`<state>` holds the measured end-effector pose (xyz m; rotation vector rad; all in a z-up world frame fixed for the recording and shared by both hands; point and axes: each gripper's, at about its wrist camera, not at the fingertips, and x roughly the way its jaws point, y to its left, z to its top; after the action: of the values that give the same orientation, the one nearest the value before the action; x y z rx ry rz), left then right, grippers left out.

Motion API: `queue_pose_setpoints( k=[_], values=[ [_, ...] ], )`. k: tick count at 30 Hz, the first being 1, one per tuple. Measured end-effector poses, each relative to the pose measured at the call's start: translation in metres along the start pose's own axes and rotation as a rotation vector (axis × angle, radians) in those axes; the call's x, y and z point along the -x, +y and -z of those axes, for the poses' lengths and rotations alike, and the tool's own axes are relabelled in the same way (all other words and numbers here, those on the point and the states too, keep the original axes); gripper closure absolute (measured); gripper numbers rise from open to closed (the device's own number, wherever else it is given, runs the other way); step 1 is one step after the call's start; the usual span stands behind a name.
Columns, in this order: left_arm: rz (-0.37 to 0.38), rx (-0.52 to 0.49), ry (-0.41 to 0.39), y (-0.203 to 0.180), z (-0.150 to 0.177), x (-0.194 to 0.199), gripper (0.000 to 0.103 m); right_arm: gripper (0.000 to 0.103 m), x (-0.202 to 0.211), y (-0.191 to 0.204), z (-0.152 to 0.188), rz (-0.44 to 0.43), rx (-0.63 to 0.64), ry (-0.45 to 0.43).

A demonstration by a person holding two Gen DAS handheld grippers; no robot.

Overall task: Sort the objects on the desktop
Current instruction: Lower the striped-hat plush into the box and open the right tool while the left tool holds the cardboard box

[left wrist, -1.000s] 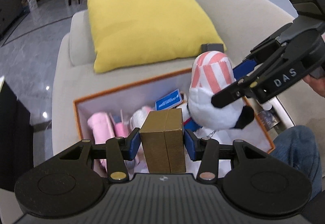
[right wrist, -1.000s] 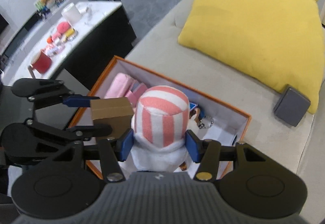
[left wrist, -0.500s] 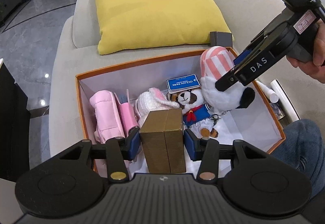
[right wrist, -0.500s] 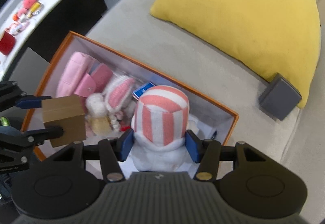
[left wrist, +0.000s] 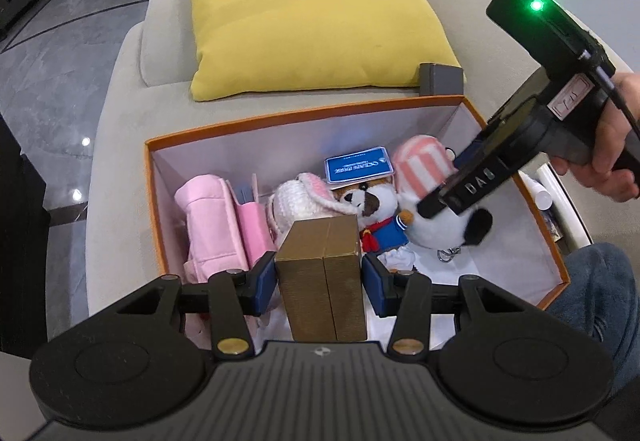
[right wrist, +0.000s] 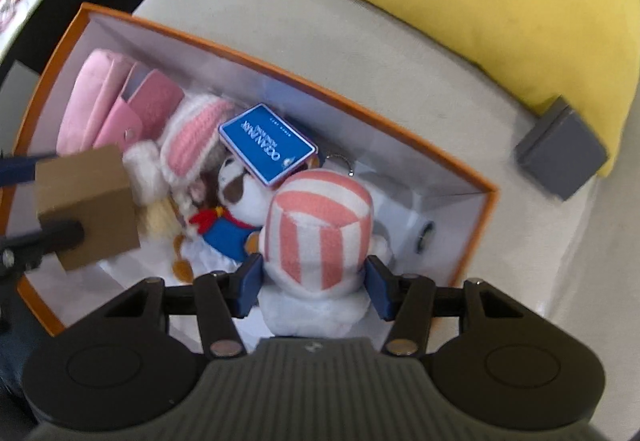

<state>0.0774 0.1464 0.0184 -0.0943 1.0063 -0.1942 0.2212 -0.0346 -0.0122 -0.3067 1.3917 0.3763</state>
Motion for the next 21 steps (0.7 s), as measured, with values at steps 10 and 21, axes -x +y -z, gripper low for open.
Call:
queue_pose_setpoints(
  k=[10,21],
  values=[
    [0.000,0.007,-0.009,0.001,-0.003,-0.002,0.050,0.046,-0.010,-0.011,-0.008,-0.047,-0.096,-0.064],
    [0.004,0.029,-0.012,0.003,-0.004,-0.001,0.050,0.031,0.021,-0.014,0.001,-0.069,-0.005,-0.114]
  ],
)
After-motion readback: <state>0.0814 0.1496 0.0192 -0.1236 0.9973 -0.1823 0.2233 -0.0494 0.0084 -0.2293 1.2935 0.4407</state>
